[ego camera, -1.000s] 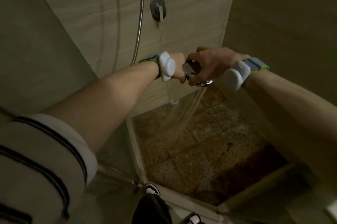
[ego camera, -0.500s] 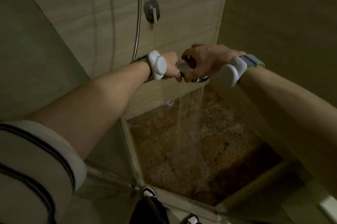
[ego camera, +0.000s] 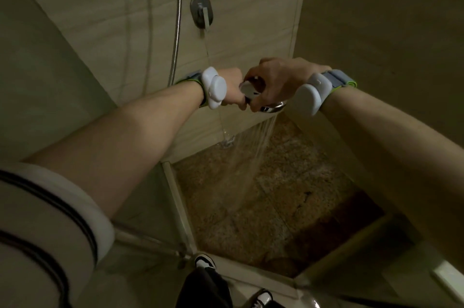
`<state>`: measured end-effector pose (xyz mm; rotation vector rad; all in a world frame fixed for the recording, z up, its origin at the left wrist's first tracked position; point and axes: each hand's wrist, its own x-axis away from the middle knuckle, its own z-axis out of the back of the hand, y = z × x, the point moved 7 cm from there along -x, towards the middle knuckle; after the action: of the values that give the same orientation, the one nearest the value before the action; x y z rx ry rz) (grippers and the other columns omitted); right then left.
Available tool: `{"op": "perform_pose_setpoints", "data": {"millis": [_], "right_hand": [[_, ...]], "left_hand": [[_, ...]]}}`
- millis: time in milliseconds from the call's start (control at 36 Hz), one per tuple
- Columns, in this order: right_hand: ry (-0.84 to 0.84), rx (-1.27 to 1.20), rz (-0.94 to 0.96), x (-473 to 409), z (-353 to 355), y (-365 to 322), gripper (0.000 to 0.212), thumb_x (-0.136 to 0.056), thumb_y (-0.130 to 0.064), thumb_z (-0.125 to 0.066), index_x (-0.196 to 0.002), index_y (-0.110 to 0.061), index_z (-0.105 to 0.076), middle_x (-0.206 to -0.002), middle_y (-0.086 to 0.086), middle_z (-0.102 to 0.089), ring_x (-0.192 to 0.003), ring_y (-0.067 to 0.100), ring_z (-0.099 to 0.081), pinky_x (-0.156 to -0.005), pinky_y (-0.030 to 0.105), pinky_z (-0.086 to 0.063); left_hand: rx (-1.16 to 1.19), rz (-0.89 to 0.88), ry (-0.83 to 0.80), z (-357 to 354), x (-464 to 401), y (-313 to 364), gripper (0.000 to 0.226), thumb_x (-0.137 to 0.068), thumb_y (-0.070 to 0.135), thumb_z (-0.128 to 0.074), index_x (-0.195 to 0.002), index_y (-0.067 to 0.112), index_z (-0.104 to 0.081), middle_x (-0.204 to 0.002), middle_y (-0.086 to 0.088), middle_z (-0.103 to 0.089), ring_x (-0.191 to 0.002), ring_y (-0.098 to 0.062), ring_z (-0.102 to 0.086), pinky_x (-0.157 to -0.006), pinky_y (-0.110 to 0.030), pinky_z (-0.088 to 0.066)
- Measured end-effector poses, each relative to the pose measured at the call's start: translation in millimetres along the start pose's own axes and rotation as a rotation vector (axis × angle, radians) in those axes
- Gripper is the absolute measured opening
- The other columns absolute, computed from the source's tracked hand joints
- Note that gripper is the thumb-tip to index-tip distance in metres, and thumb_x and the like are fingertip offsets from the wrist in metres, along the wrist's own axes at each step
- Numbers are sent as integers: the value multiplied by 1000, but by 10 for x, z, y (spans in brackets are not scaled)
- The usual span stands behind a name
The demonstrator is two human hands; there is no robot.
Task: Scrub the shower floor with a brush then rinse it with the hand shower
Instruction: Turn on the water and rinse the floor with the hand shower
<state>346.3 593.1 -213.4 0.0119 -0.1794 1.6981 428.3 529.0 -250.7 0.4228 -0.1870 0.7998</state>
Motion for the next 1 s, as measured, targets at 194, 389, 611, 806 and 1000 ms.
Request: {"op": "perform_pose_setpoints", "data": {"millis": [194,389,611,806,1000], "right_hand": [[15,28,32,50,114,-29,58,-81,-60,-70,-127,-25,-64,-106,3,-61,-87,22,-55,-55,27,-34],[110,44,-32,52,223,17,78,-75,-74,-64,-137,-28,-54,-125,3,-55,-105,31,-59,-83,46,-54],[256,57,-28,62,328,40,87,-71,-77,-66,-143,-32,-47,-134,-1,-51,-115,29,-58,-78,40,-48],[242,39,-14,105,342,-10,87,-72,-77,-64,-143,-30,-47,-136,1,-50,-113,28,-59,-85,48,-55],[248,48,-4,94,386,-11,87,-72,-78,-63,-143,-30,-46,-135,2,-50,-114,28,-56,-85,50,-55]], "left_hand": [[215,45,11,-11,41,1,30,-83,13,-73,-58,15,-56,-56,-6,-55,-48,-20,-50,-49,-27,-41],[296,78,82,65,49,-60,35,-81,16,-75,-56,14,-51,-52,-5,-50,-39,-14,-43,-42,-21,-36],[271,72,194,222,87,-42,30,-79,21,-73,-60,15,-51,-62,-7,-56,-52,-20,-51,-52,-26,-39],[165,76,206,305,99,-21,24,-80,23,-70,-63,13,-56,-64,-7,-60,-52,-20,-54,-55,-27,-43],[192,72,211,329,88,-3,17,-79,24,-71,-73,10,-63,-66,-8,-62,-55,-21,-56,-55,-27,-44]]}}
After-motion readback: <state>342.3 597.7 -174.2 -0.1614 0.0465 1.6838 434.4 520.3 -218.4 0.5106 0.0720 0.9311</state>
